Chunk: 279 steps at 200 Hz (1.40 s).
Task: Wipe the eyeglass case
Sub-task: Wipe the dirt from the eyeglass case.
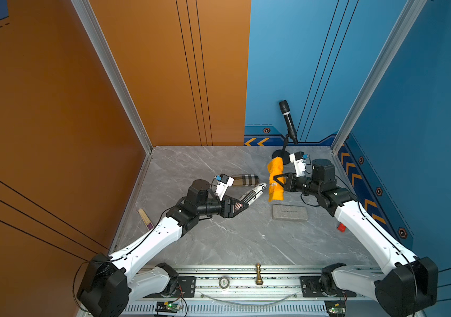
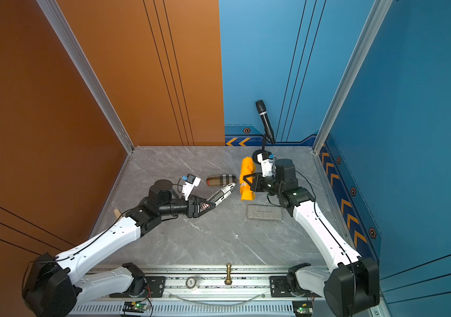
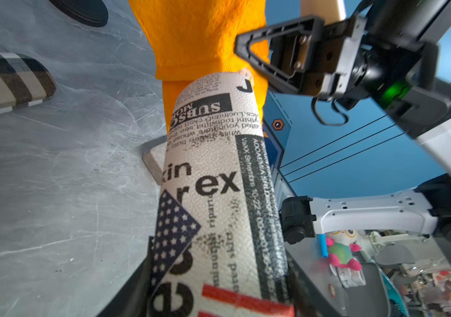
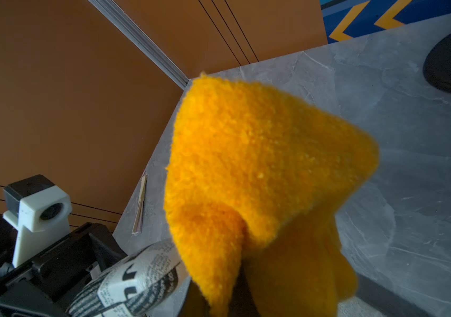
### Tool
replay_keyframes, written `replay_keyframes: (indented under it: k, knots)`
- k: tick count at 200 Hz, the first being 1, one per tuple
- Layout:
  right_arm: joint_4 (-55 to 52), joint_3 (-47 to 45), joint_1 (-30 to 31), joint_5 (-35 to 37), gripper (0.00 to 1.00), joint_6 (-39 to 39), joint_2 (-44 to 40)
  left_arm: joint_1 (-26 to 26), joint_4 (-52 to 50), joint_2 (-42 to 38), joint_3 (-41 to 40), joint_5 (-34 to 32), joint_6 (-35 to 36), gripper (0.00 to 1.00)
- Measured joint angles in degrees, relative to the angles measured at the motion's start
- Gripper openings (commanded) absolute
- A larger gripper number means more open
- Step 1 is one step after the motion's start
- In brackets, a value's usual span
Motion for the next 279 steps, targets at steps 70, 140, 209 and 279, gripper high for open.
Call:
replay_keyframes:
  k: [70,140,209,279]
  knots:
    - [-18.6,21.1,3.5,-1.2,0.00,-4.5,4.8,-20.1,-20.4,11.1,16.0,-44.3,32.1,0.28]
    - [-27.6,29.2,14.9,-1.2,0.00,-7.9,18.9,-37.2,1.8,11.7,1.6,-84.9,68.9,0.26]
    - [-26.9,18.9,10.6,-3.1,0.00,-10.4,22.7,-39.6,9.5,8.3,-5.7,-89.5,80.6,0.26]
    - [-23.2,22.3,18.1,-5.1,0.00,-10.1,23.5,-38.4,8.9,5.4,-5.7,-89.7,76.8,0.25]
